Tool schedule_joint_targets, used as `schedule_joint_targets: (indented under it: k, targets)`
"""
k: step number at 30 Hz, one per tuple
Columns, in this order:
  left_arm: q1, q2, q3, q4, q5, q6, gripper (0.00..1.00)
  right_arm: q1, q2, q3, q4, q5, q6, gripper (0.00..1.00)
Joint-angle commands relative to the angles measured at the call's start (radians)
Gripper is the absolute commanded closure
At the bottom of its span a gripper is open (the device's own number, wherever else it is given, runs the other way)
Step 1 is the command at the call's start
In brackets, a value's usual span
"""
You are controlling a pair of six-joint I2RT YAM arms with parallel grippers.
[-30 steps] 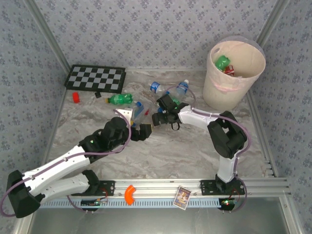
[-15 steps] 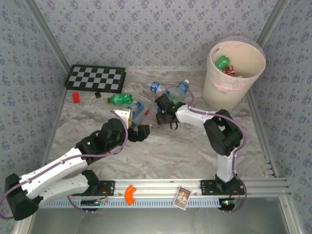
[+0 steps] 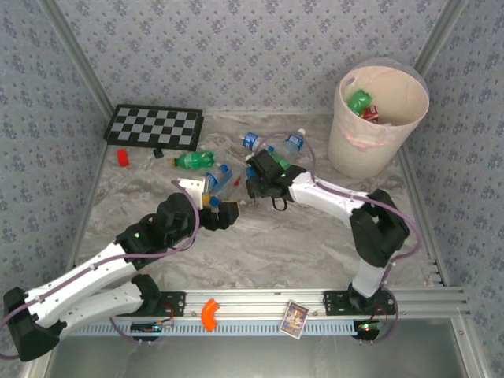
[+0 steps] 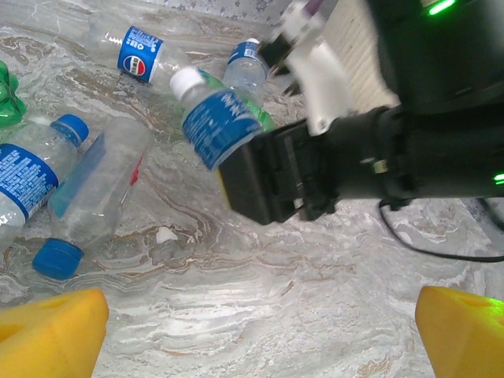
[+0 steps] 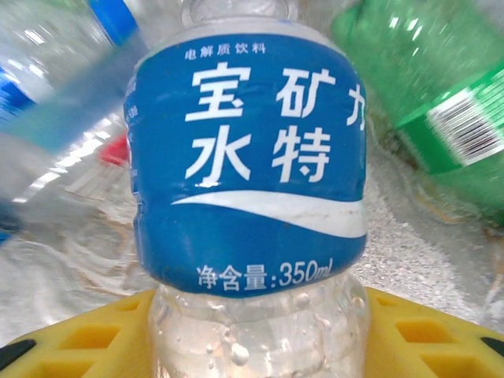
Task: Put the plastic bottles in the bin
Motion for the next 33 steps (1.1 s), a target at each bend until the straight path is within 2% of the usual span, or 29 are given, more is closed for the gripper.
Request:
schedule_joint_targets:
  k: [1,6,10,15,19,25,33]
  targets:
    - [0.006,-0.013,0.038,-0.005,-0.005,0.024,0.0,0.007,-0.116,-0.003,-0.01,0.043,-0.014,0.46]
    - [0.006,-0.012,0.073,0.005,0.004,0.053,0.0,0.002,-0.262,-0.029,-0.015,0.049,-0.01,0.47]
    - [0.007,-0.014,0.087,0.012,0.013,0.063,0.0,-0.044,-0.387,-0.037,-0.015,0.023,-0.006,0.48]
    - [0.007,-0.019,0.089,0.029,0.027,0.064,0.0,-0.175,-0.529,-0.057,0.029,-0.058,0.054,0.49]
    - [0.007,-0.019,0.087,0.031,0.04,0.058,0.0,-0.339,-0.612,-0.082,0.113,-0.185,0.15,0.5]
    - [0.007,-0.037,0.081,0.028,0.042,0.048,0.0,-0.532,-0.614,-0.021,0.128,-0.295,0.263,0.5]
    - [0.007,-0.04,0.092,0.026,0.044,0.051,0.0,-0.673,-0.571,0.0,0.203,-0.246,0.393,0.5]
